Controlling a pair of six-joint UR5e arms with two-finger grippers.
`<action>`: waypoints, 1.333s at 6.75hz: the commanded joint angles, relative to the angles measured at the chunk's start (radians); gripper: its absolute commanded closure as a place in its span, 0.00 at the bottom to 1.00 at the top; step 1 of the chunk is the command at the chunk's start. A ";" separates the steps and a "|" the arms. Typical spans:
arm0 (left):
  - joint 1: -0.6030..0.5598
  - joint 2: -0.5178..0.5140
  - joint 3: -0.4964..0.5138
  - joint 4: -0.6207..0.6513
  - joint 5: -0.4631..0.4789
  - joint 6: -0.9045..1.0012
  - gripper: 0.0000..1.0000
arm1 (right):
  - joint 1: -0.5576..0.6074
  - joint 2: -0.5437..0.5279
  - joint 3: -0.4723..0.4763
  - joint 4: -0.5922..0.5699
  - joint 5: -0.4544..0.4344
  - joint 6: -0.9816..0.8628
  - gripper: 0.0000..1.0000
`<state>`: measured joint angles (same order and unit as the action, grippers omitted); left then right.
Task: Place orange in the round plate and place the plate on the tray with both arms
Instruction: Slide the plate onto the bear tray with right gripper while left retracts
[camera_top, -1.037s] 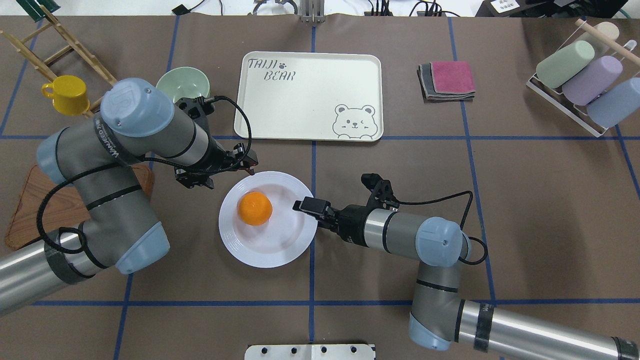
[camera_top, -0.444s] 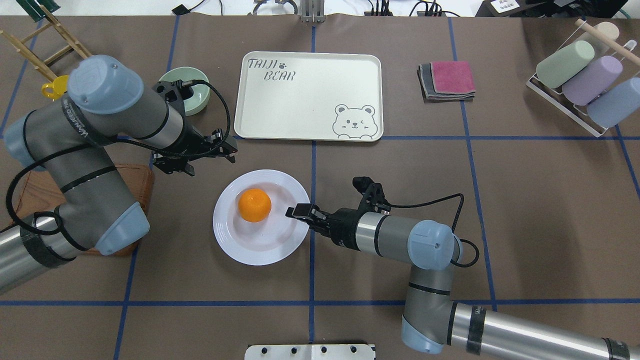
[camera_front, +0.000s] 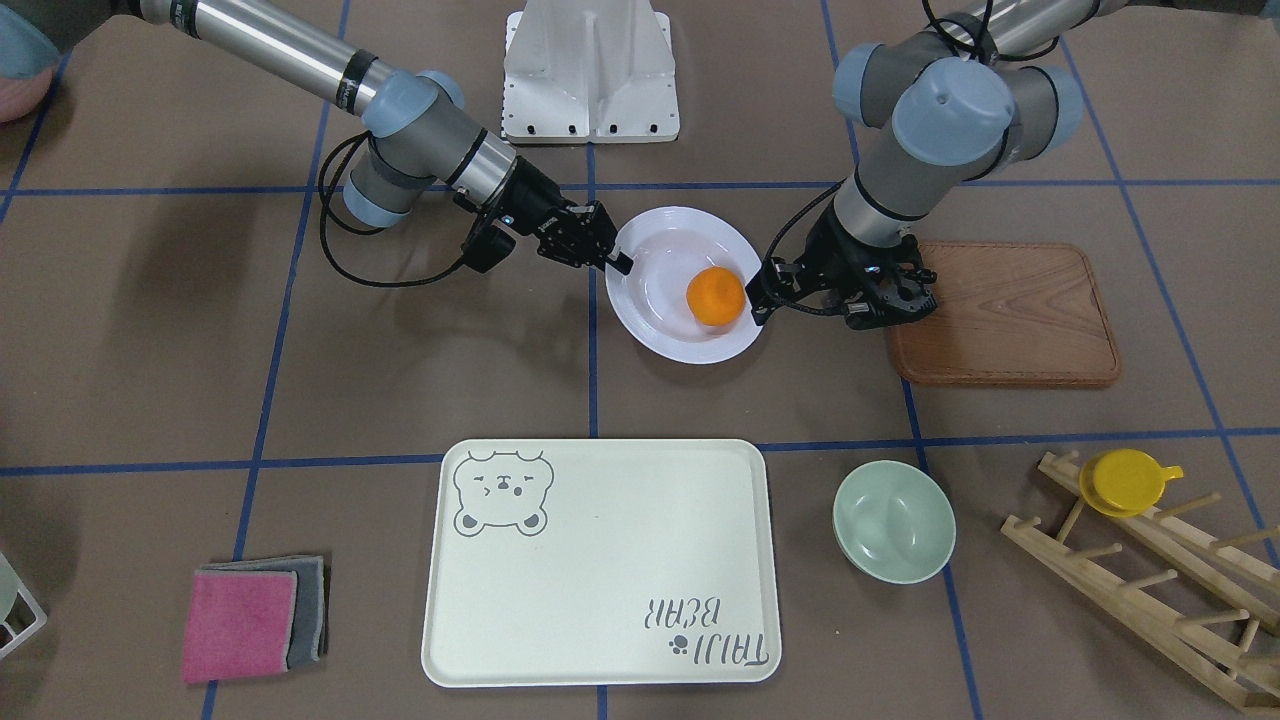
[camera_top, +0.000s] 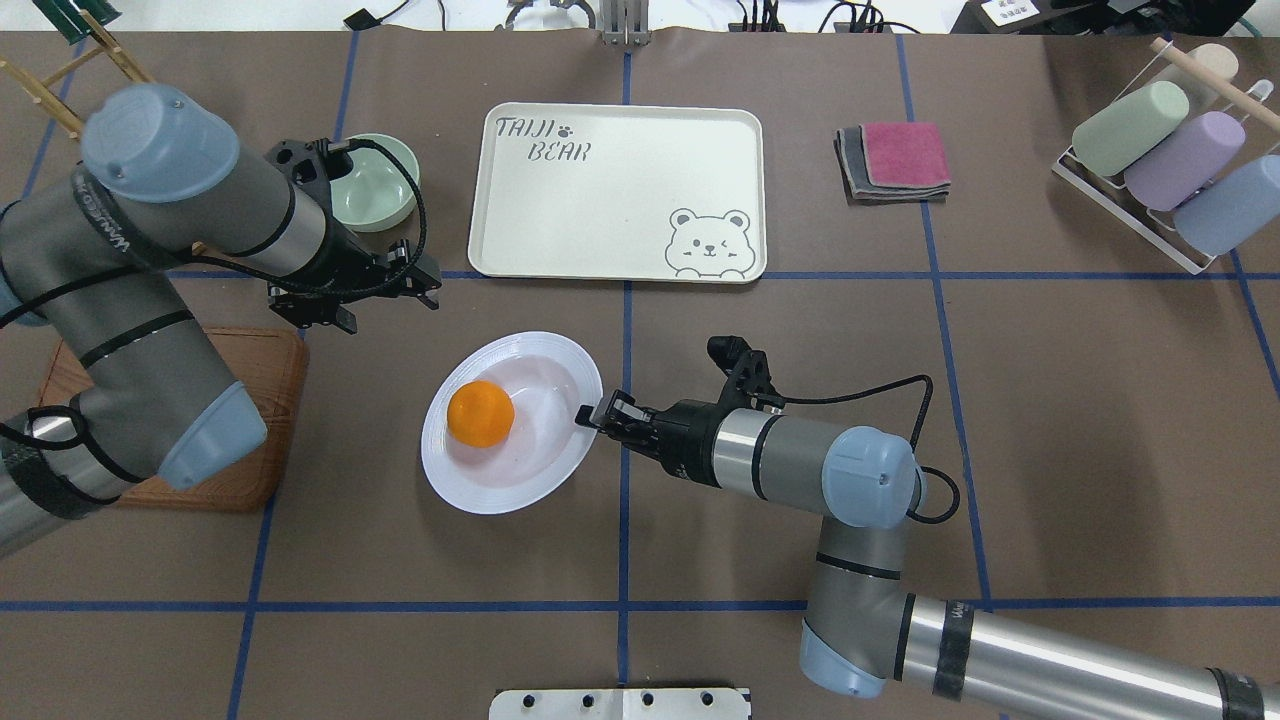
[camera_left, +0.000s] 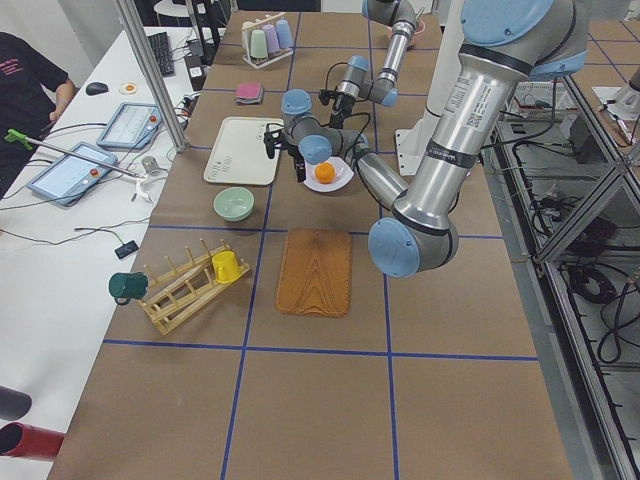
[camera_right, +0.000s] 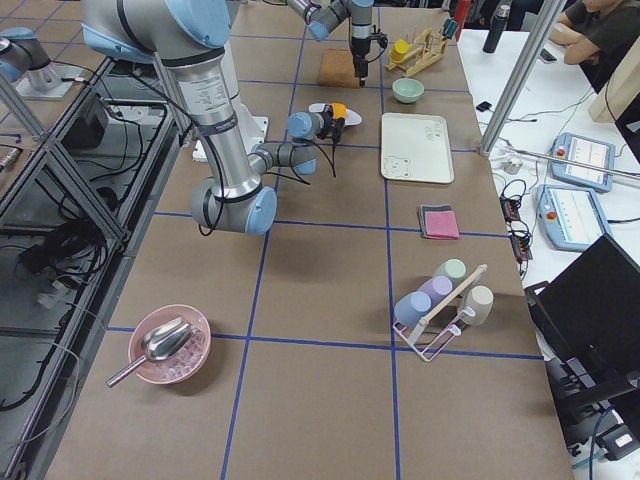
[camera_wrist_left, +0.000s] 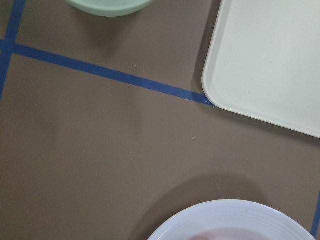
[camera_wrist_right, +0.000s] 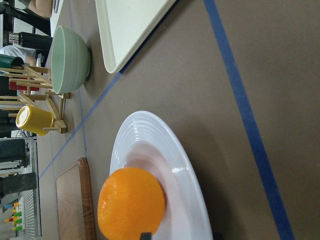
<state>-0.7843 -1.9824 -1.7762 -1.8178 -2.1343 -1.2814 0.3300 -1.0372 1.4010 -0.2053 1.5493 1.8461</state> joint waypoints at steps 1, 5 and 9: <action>-0.099 0.074 -0.028 0.000 -0.082 0.153 0.02 | 0.017 0.000 0.012 0.015 -0.003 0.027 1.00; -0.226 0.200 -0.020 -0.005 -0.075 0.548 0.02 | 0.138 0.051 0.026 0.012 -0.110 0.200 1.00; -0.253 0.200 0.079 -0.065 -0.075 0.614 0.02 | 0.222 0.103 -0.155 0.003 -0.251 0.278 1.00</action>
<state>-1.0319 -1.7838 -1.7280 -1.8490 -2.2089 -0.6776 0.5475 -0.9505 1.3068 -0.1995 1.3475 2.1208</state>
